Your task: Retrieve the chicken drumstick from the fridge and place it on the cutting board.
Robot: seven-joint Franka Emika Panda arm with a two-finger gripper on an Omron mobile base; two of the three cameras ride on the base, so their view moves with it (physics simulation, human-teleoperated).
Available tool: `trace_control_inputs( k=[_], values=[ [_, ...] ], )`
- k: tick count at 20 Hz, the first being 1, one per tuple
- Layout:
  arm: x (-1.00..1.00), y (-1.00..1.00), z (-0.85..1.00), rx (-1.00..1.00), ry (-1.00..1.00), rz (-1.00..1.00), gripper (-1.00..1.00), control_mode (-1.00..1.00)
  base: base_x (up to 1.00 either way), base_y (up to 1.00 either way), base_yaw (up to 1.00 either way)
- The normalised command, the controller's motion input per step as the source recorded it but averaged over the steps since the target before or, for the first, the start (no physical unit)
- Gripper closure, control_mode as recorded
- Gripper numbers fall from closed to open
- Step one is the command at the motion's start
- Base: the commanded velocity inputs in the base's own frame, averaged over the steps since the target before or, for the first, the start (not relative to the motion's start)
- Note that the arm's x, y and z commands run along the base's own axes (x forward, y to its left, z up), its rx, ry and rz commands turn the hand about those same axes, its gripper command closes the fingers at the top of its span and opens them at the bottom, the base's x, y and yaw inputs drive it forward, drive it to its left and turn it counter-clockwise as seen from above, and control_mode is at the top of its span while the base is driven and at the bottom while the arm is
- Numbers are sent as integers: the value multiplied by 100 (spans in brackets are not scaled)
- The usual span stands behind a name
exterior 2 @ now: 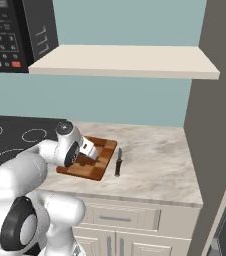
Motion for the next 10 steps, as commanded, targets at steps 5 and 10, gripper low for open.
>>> trace_control_inputs(
  k=[5, 10],
  values=[
    [-60, -18, 38, -7, 0, 0, -100, -100, 0, 0, 0],
    [-56, -35, 40, -1, 5, 1, -100, -100, 0, 0, 0]
  ],
)
